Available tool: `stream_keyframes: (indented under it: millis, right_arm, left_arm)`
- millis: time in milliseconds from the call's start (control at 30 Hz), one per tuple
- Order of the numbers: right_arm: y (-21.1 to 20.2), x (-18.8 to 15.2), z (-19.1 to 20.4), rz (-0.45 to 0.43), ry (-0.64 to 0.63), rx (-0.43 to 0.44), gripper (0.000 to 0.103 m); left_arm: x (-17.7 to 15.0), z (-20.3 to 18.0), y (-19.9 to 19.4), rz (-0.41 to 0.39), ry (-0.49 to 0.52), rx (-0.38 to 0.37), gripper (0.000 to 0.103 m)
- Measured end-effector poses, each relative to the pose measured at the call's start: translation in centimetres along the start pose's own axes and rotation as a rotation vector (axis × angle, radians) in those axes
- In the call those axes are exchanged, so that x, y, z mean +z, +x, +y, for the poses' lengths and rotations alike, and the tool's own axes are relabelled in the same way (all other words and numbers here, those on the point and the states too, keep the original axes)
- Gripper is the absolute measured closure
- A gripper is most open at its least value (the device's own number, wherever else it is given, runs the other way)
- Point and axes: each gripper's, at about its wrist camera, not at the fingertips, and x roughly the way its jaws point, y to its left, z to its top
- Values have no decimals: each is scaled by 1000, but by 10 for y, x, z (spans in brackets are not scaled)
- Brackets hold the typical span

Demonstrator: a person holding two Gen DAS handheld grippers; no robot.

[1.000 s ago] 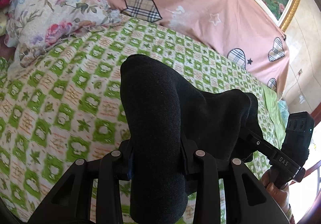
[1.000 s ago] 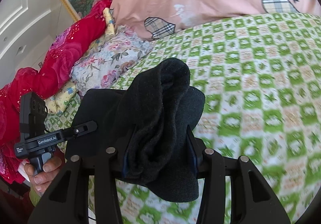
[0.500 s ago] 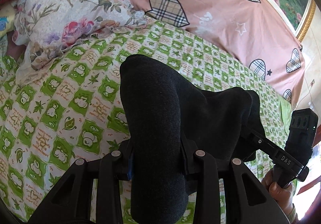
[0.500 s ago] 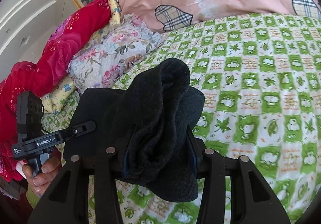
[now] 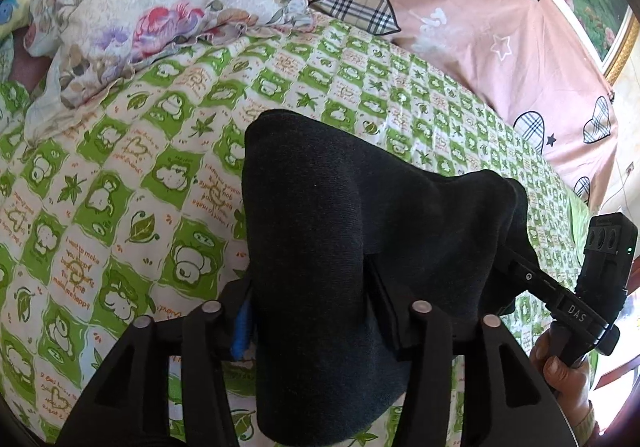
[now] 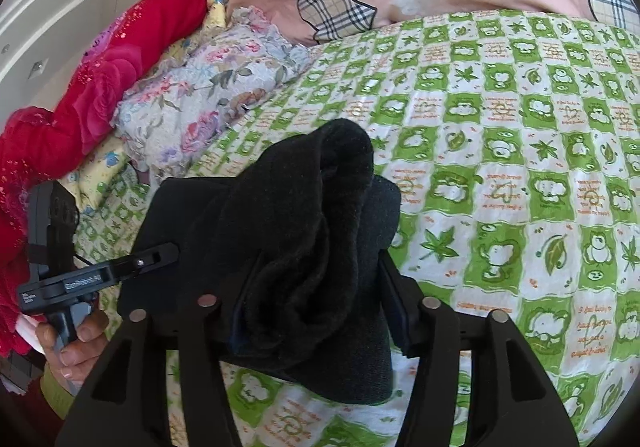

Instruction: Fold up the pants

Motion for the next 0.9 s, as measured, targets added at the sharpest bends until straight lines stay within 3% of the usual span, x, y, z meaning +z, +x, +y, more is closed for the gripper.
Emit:
stream_keyframes:
  millis: [300,900]
  right_arm:
    - [-11,-3,2,-18,-3,-21,41]
    - [-49,-27,49,-85,-132,-89,16]
  left_arm:
    - [-4,-2,-11,-16,12,31,39]
    - [-38,-17,-55,-74,42,99,22]
